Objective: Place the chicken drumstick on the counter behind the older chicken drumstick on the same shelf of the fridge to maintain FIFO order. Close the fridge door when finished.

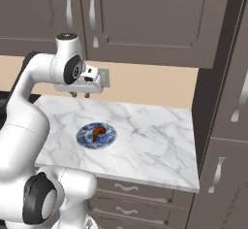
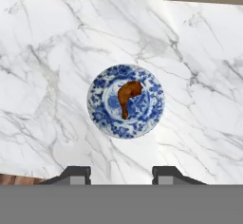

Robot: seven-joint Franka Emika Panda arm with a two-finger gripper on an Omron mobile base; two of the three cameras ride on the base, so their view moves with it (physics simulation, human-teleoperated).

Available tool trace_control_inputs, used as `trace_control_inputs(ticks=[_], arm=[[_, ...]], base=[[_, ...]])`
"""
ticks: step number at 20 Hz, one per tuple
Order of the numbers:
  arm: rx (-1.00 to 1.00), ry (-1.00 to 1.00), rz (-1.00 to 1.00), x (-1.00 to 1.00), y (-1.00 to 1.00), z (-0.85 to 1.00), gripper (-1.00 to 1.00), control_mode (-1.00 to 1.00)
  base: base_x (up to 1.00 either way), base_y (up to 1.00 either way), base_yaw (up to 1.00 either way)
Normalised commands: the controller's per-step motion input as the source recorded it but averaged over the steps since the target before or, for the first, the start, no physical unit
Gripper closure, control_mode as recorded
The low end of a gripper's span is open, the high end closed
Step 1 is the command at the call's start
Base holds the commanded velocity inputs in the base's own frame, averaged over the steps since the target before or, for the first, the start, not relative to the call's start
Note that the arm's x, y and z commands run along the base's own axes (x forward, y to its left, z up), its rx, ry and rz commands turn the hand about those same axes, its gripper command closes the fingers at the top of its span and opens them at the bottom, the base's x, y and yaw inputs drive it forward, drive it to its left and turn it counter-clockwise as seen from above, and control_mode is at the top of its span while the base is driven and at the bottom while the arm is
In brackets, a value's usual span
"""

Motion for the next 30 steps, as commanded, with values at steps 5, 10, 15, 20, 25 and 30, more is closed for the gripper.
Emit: trace_control_inputs(ticks=[5,10,15,20,25,30], arm=[[-0.01,0.01,0.00,-0.18,0.03,-0.30,-1.00,-1.00],[0.01,0.01,0.00,-0.03,0.03,-0.99,-1.00,-1.00],[0.01,0.21,-0.05,0.11,0.00,-0.78,-1.00,-1.00],[0.00,0.19,-0.03,0.26,0.00,-0.49,-1.00,-1.00],[-0.06,0.16,0.00,0.34,0.13,-0.39,-1.00,-1.00],[-0.03,0.05,0.00,0.30,0.00,-0.38,-1.00,-1.00]], base=[[0.00,0.00,0.00],[0.00,0.00,0.00],[0.00,0.00,0.00],[0.00,0.00,0.00],[0.00,0.00,0.00],[0.00,0.00,0.00]])
